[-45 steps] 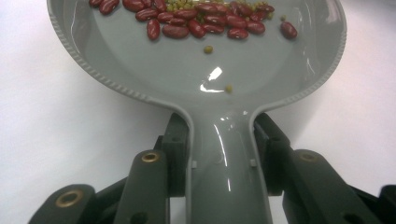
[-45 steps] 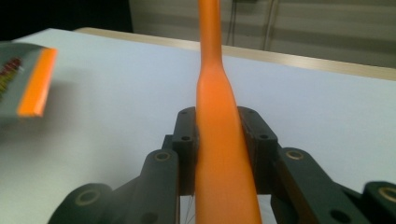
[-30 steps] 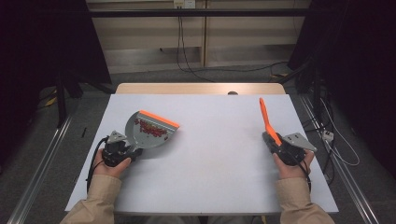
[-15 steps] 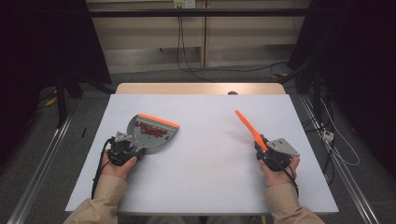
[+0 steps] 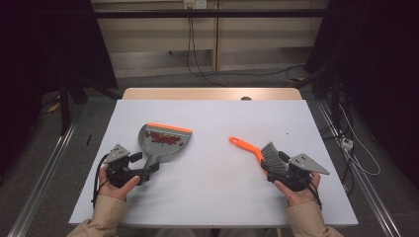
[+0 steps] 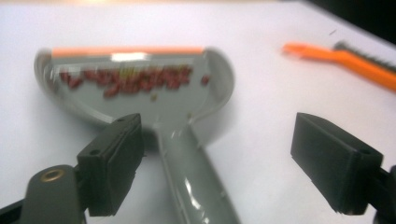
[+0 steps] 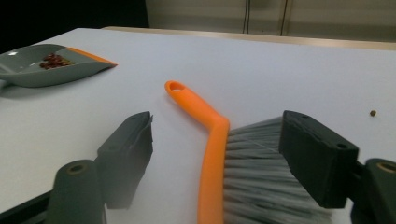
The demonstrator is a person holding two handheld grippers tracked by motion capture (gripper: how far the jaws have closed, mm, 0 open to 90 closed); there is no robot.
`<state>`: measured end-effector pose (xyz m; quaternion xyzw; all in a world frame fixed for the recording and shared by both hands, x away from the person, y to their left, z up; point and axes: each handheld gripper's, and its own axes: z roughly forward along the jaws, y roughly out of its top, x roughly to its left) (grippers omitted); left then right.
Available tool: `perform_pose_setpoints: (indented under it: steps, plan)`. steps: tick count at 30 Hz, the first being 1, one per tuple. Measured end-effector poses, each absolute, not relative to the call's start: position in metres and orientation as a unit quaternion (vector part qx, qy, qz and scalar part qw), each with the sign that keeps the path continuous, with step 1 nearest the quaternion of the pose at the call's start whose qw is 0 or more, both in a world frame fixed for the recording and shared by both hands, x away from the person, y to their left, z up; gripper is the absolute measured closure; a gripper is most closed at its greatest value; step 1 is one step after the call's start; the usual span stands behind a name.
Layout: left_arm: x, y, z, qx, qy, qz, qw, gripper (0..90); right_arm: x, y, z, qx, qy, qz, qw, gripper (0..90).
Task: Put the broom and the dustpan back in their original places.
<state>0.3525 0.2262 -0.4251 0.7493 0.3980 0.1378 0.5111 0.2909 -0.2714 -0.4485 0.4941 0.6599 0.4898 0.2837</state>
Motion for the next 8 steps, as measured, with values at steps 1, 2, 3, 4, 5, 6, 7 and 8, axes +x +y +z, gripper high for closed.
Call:
perform_pose_setpoints:
  steps: [1, 2, 3, 4, 5, 6, 7, 8]
  plan:
    - [0.3519, 0.2268, -0.4244, 0.747, 0.393, 0.139, 0.517, 13.3, 0.2884, -0.2732, -0.4485, 0.492, 0.661, 0.492, 0.282, 23.5]
    - [0.3518, 0.2270, -0.4243, 0.749, 0.386, 0.140, 0.519, 12.3, 0.2860, -0.2745, -0.4488, 0.491, 0.659, 0.497, 0.278, 23.4]
    - [0.3516, 0.2265, -0.4243, 0.751, 0.382, 0.142, 0.519, 11.8, 0.2847, -0.2757, -0.4495, 0.488, 0.662, 0.497, 0.278, 22.7]
    - [0.3515, 0.2256, -0.4244, 0.753, 0.378, 0.144, 0.519, 11.8, 0.2837, -0.2762, -0.4503, 0.486, 0.664, 0.496, 0.278, 21.8]
    - [0.3515, 0.2243, -0.4246, 0.754, 0.375, 0.141, 0.520, 11.8, 0.2831, -0.2767, -0.4510, 0.485, 0.664, 0.497, 0.277, 21.8]
    - [0.3515, 0.2233, -0.4249, 0.757, 0.371, 0.140, 0.520, 11.8, 0.2829, -0.2768, -0.4514, 0.486, 0.665, 0.496, 0.274, 21.4]
    - [0.3514, 0.2224, -0.4253, 0.758, 0.368, 0.140, 0.521, 11.8, 0.2828, -0.2766, -0.4515, 0.486, 0.667, 0.494, 0.274, 21.1]
    - [0.3516, 0.2223, -0.4258, 0.763, 0.362, 0.139, 0.517, 11.7, 0.2830, -0.2761, -0.4515, 0.483, 0.667, 0.496, 0.275, 20.8]
